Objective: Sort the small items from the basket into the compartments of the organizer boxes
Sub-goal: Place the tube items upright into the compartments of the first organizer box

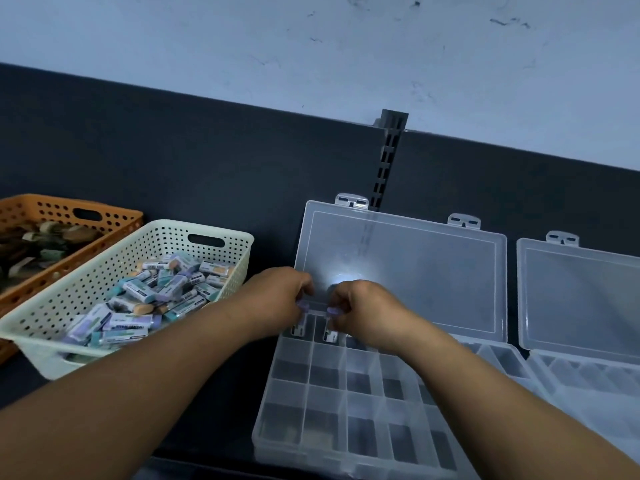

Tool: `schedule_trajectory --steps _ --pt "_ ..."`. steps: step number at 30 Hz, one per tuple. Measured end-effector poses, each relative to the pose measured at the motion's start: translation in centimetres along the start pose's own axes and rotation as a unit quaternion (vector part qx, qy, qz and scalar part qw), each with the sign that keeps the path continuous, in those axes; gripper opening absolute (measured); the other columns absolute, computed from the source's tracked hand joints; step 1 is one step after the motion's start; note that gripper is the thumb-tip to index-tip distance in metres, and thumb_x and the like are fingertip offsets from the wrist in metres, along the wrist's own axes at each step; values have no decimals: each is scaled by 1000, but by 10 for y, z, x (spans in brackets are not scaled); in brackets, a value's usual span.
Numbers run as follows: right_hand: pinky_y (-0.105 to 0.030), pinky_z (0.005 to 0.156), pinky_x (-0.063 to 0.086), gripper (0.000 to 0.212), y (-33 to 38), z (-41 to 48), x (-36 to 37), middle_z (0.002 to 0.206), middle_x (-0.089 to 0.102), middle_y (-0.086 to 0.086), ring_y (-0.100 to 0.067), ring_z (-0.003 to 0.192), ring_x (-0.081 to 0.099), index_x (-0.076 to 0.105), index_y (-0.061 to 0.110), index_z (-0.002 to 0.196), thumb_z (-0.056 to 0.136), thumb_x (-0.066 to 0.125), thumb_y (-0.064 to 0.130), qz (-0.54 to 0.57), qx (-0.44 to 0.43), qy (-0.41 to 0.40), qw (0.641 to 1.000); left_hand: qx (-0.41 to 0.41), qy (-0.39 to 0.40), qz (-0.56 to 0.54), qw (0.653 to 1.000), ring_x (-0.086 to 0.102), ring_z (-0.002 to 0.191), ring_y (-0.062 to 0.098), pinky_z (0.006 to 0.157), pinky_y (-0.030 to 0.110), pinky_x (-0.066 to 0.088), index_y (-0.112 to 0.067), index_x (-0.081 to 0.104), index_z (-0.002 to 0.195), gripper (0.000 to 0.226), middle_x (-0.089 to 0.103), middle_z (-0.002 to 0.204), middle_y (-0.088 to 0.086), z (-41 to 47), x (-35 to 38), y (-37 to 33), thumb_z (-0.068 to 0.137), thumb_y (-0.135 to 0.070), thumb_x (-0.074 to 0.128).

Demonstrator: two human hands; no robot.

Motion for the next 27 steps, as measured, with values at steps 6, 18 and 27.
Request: schedule_trajectory --steps 6,18,27 --pt "-29 81 46 25 36 -6 -31 106 61 0 -21 98 58 63 22 110 89 63 36 -29 -63 -63 996 -16 -95 -35 995 58 96 13 85 28 47 -25 63 112 32 61 105 -6 -24 -54 4 81 -24 71" --pt "-31 97 43 43 172 30 14 134 53 1 -20 121 50 56 25 130 89 64 32 -47 -185 10 981 -194 39 42 979 57 104 15 88 29 47 -25 58 126 44 61 120 -4 -114 -124 125 85 -36 68" --pt "-33 92 48 49 207 80 43 132 56 -1 -22 116 55 52 27 133 86 65 35 -148 -116 54 981 -124 66 41 989 55 111 20 91 34 48 -23 58 125 45 58 126 0 -102 -114 150 83 -35 70"
Point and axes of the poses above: each hand's wrist, its own z-axis towards the middle knuckle, its own x-axis out of the palm, y = z × x, the point moved 2 cm from there along z, towards the middle knuckle
